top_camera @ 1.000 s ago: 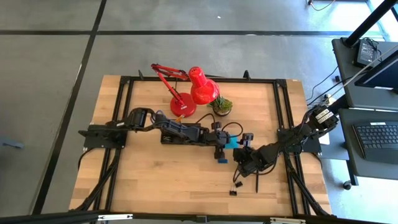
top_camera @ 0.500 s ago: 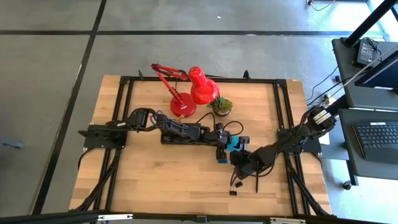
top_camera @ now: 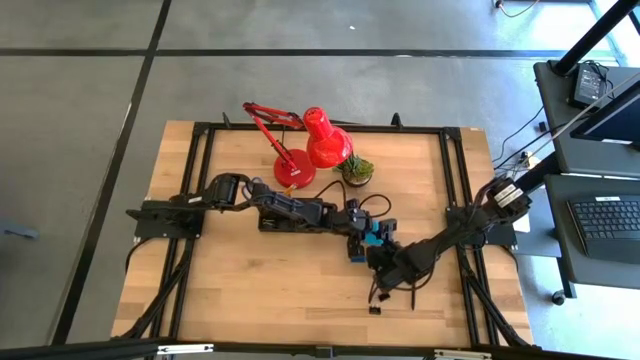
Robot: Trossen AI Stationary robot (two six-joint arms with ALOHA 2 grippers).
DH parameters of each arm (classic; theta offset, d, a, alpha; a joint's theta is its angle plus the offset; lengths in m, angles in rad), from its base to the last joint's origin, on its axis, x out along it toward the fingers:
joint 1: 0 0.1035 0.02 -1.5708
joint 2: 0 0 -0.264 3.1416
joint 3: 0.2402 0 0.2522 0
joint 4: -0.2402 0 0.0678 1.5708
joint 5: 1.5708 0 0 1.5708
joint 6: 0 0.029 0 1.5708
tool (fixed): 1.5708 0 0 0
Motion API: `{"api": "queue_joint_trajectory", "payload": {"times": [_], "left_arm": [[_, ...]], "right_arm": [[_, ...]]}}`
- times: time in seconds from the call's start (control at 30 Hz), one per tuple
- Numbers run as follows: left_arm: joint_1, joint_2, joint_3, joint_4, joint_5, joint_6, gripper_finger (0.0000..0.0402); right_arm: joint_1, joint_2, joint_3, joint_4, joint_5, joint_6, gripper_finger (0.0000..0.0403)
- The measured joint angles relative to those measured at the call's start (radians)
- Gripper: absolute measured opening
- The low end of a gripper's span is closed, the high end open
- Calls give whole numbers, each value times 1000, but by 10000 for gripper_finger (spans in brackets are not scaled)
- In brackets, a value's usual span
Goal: Pick and place office supplies into organizer
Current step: Put the blue sticky notes into the black desk organizer
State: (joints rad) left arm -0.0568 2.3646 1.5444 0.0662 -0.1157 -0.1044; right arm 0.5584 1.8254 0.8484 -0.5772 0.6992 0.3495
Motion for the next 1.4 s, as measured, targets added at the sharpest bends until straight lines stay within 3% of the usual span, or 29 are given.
{"api": "queue_joint_trajectory", "payload": {"times": [0.3, 1.4], "left_arm": [[12, 0, 0, 0, 40, -15, 24], [10, 0, 0, -1, 87, -16, 24]], "right_arm": [[7, 13, 123, -305, -115, 35, 242], [12, 89, 123, -267, -8, 171, 242]]}}
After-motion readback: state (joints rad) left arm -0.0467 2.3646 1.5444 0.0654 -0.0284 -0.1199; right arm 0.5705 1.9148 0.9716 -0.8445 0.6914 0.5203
